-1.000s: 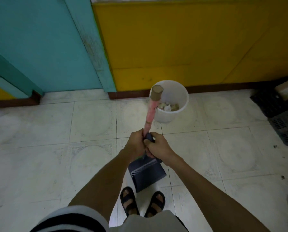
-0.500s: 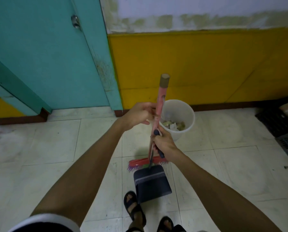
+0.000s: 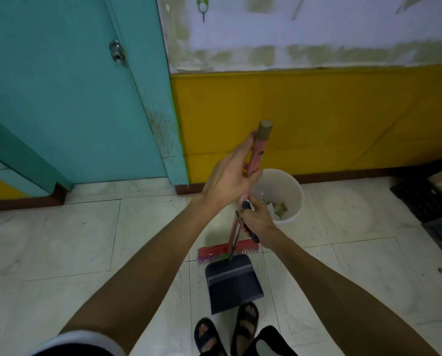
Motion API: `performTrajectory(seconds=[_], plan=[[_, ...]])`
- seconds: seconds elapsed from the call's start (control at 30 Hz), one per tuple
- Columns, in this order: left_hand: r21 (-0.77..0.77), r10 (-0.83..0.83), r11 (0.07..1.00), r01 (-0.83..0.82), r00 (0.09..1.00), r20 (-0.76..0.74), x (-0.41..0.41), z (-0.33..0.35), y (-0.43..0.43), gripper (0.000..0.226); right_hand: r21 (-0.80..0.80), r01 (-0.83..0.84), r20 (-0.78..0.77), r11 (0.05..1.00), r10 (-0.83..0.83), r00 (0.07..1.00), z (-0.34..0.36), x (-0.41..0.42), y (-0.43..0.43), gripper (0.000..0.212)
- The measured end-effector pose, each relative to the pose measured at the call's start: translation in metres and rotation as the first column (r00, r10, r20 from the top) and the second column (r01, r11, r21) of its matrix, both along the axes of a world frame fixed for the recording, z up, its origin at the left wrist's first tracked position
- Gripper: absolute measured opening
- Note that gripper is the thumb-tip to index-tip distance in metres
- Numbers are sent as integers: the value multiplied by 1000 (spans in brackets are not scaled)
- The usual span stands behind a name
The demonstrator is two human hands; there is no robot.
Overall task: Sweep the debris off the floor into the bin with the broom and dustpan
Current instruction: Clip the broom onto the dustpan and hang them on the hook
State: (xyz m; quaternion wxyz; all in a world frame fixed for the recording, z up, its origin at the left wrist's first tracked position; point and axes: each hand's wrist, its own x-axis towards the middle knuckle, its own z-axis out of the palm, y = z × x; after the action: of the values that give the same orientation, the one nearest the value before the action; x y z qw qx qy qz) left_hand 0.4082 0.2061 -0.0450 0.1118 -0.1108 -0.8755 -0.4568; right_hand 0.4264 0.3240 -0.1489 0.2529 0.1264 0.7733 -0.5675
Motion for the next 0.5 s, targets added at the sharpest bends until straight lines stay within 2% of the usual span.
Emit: performTrajectory(seconds=[0.1, 0.17, 0.23, 0.3, 0.37, 0.43, 0.5], plan=[[-102, 11, 994, -27, 987, -162, -22, 6, -6, 85, -12, -3, -12, 1000, 3, 1000, -2, -22, -6, 46], [-173, 56, 979, -106, 962, -267, -35, 9, -7, 83, -7, -20, -30, 1000, 19, 999, -2, -37, -8, 48], [-213, 87, 962, -172, 929, -360, -48, 17, -5, 75, -41, -20, -32, 999, 19, 999, -1, -53, -10, 49], [-329, 34, 923, -201, 893, -450, -61, 27, -6, 63, -74, -49, -31, 996, 47, 998, 2, -67, -13, 47], [-432, -42, 883, -185, 884, -465, -74, 36, -10, 41, -83, -77, -30, 994, 74, 997, 5, -79, -17, 48], [-432, -40, 887, -167, 902, -431, -86, 43, -12, 20, -76, -99, -32, 992, 97, 995, 6, -91, -20, 50], [-422, -20, 888, -179, 905, -426, -96, 45, -18, 17, -74, -108, -34, 991, 106, 994, 5, -103, -24, 49]])
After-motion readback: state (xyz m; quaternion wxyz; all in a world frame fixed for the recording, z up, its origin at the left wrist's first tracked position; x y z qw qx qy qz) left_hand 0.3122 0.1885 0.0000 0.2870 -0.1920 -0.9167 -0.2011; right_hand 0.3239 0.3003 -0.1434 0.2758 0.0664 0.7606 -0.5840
